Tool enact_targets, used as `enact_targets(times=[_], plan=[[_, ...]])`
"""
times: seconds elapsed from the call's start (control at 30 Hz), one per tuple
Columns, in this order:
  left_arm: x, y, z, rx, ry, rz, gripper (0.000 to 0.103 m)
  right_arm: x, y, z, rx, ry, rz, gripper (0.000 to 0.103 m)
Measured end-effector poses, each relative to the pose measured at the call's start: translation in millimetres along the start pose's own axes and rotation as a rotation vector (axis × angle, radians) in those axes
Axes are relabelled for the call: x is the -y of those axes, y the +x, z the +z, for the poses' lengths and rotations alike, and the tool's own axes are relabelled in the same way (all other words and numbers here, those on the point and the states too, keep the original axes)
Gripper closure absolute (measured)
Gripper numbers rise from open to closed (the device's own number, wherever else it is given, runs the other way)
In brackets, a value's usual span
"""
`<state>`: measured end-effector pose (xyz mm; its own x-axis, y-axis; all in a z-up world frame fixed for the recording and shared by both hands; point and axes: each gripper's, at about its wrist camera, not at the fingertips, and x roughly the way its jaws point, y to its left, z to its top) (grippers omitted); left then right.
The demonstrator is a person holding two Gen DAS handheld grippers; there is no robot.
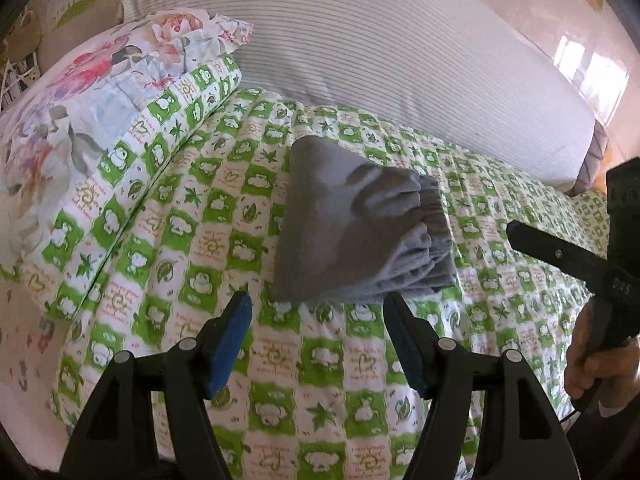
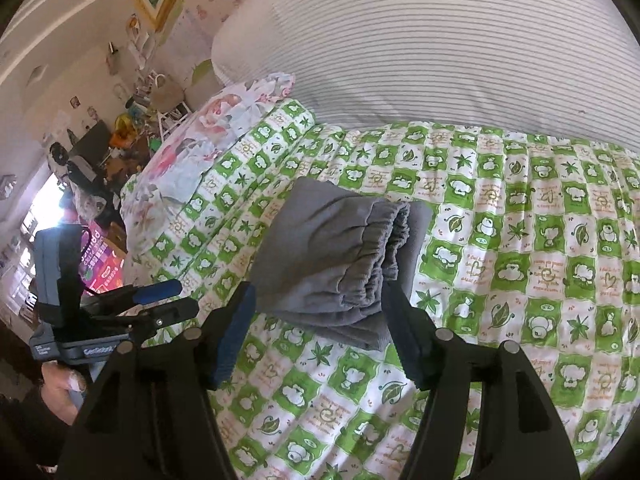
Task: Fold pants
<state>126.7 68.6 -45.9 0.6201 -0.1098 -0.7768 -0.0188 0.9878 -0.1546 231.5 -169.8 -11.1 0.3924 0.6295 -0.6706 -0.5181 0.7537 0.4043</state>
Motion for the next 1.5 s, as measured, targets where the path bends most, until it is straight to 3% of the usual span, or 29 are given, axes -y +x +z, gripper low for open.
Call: enact_targets(times=[0.2, 0.57, 0.9, 1.5], plan=[[1.6, -4.6, -12.3, -0.006, -0.029, -0.001, 0.034, -6.7, 0.1, -0.7, -0.023, -0.052, 0.001, 0.037], [6.4, -31.5, -23.7, 0.049, -0.019, 0.076, 0.028, -32.3, -0.5, -1.4, -0.06, -0.177, 0.015, 0.037], [11.5, -47.4, -26.4, 0.091, 0.024, 0.111, 0.025, -31.4, -2.6, -0.6, -0.057, -0.185, 0.03, 0.037], [15.6, -71.0, -14.8, 0.165, 0.034, 0.108, 0.024, -40.3, -7.4, 5.4, -0.09, -0.254, 0.037, 0.036]])
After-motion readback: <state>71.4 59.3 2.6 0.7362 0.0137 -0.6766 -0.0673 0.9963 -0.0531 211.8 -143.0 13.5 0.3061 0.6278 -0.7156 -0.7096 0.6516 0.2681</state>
